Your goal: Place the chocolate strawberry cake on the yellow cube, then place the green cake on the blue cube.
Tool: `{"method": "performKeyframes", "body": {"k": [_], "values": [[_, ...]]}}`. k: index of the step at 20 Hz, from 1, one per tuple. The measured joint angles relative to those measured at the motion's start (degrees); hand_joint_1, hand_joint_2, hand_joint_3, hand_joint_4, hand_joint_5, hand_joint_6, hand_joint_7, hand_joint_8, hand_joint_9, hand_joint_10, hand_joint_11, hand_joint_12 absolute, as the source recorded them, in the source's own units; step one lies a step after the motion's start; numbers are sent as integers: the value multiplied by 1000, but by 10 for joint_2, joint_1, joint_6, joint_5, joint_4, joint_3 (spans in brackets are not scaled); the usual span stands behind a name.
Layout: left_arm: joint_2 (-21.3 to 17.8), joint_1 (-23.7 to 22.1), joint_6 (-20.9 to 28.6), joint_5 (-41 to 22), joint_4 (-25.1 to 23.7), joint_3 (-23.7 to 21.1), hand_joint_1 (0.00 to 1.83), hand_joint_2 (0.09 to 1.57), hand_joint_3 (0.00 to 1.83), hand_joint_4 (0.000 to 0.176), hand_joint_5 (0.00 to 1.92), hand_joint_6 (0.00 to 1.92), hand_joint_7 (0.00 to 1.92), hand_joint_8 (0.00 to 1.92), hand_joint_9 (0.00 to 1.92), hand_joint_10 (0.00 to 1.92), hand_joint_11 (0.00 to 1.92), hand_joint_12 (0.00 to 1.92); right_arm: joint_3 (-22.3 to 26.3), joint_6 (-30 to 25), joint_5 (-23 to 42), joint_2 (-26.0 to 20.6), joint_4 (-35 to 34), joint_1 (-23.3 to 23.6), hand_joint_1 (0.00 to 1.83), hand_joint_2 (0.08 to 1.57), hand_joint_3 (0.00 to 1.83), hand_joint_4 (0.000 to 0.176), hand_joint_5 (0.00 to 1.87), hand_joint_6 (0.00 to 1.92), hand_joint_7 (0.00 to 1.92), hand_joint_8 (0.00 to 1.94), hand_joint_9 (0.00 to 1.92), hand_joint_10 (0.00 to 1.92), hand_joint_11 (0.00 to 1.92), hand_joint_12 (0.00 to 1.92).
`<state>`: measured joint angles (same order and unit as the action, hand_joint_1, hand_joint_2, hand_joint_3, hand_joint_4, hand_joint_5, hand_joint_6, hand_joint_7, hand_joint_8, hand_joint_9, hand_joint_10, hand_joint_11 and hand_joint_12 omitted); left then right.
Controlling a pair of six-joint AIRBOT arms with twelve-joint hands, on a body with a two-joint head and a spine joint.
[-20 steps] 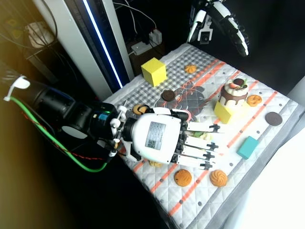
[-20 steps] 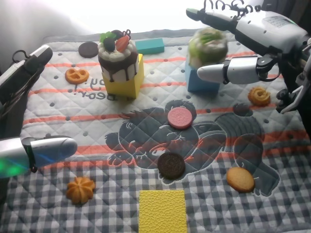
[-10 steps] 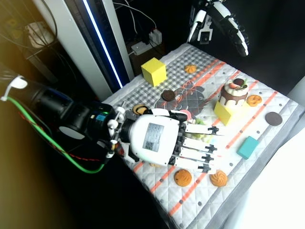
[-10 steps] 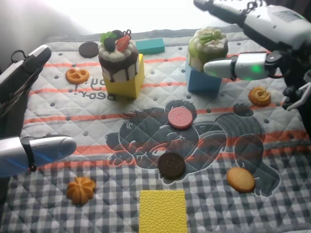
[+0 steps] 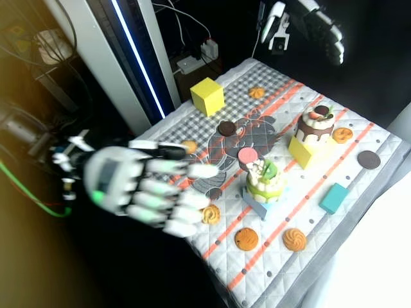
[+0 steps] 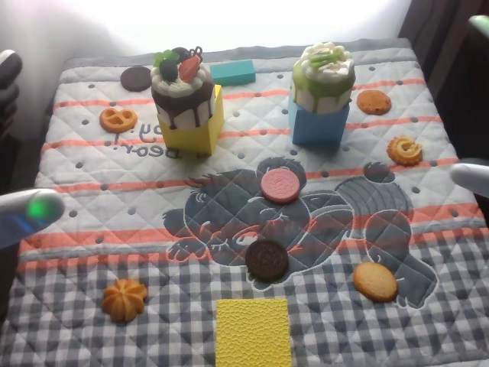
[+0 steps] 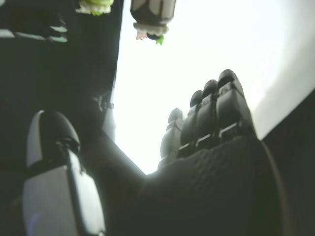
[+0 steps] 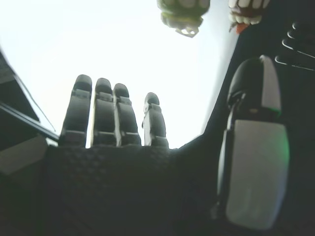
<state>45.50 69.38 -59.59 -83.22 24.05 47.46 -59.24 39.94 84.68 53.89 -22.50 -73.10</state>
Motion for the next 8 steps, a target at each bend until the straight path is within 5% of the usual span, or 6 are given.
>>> {"method": "performKeyframes", "body": {"k": [8], "values": [[7,18,99,-88,18,27,532,975,23,176,0,0,0,0,0,0,55,27,21,-19,80,-2,20,-22,658,957,5,176,0,0,0,0,0,0,0,0]]}}
